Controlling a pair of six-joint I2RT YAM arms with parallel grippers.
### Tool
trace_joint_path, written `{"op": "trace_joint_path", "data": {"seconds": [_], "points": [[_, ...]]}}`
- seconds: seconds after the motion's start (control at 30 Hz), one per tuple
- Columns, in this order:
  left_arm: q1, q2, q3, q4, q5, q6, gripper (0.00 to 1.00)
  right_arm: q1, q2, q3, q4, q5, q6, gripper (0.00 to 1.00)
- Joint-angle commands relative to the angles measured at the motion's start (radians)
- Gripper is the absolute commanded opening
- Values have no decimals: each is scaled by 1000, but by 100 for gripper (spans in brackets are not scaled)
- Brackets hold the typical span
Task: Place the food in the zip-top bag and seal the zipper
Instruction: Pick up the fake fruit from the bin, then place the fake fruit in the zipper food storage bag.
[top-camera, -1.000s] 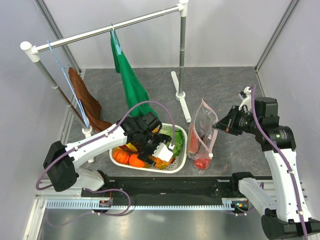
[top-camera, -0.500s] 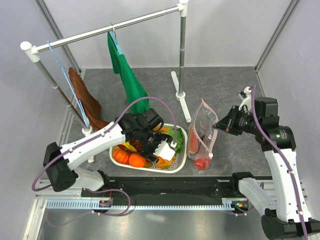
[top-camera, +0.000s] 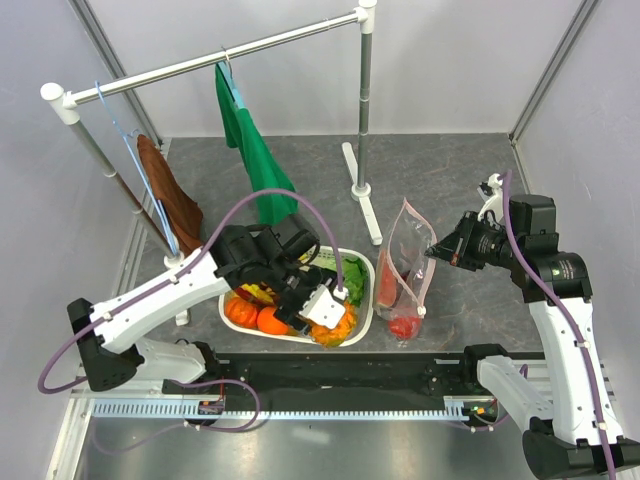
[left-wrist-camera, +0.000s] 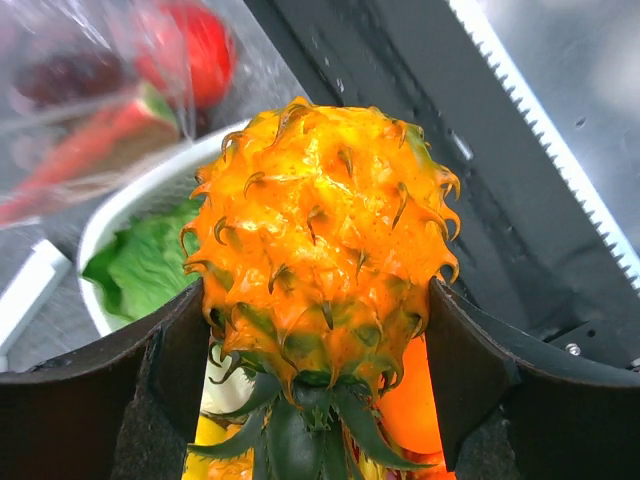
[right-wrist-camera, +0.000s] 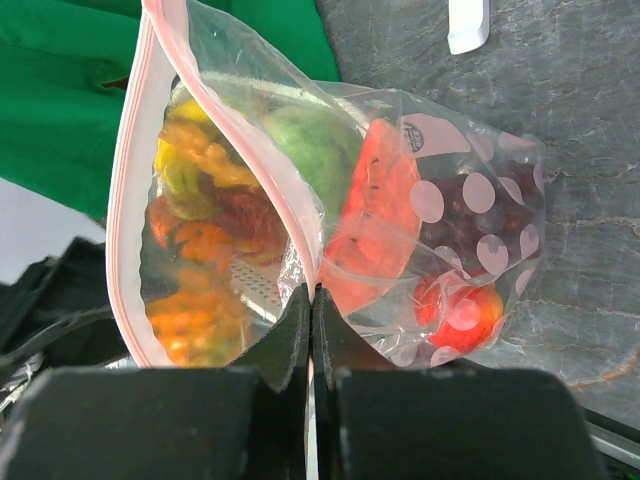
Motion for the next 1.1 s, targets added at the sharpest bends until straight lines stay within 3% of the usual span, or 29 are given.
{"op": "trace_joint_path", "data": {"seconds": [0.0, 0.27, 0.43, 0.63, 0.83, 1.07], "points": [[-19, -26, 139, 1, 75, -129, 45, -3, -8, -14, 19, 14, -18, 0], [-22, 66, 476, 173, 84, -367, 43, -2, 1, -22, 33, -6, -10, 0], [-46, 115, 536, 346, -37, -442, 43, -2, 4, -8, 42, -38, 1, 0], [-130, 176, 529, 509, -395, -243, 42, -2, -2, 0, 44, -64, 8, 0], [-219, 150, 391, 636, -554, 56, 43, -3, -10, 0, 37, -69, 8, 0], [-279, 144, 276, 535, -612, 267, 44, -3, -8, 40, 36, -73, 5, 0]]}}
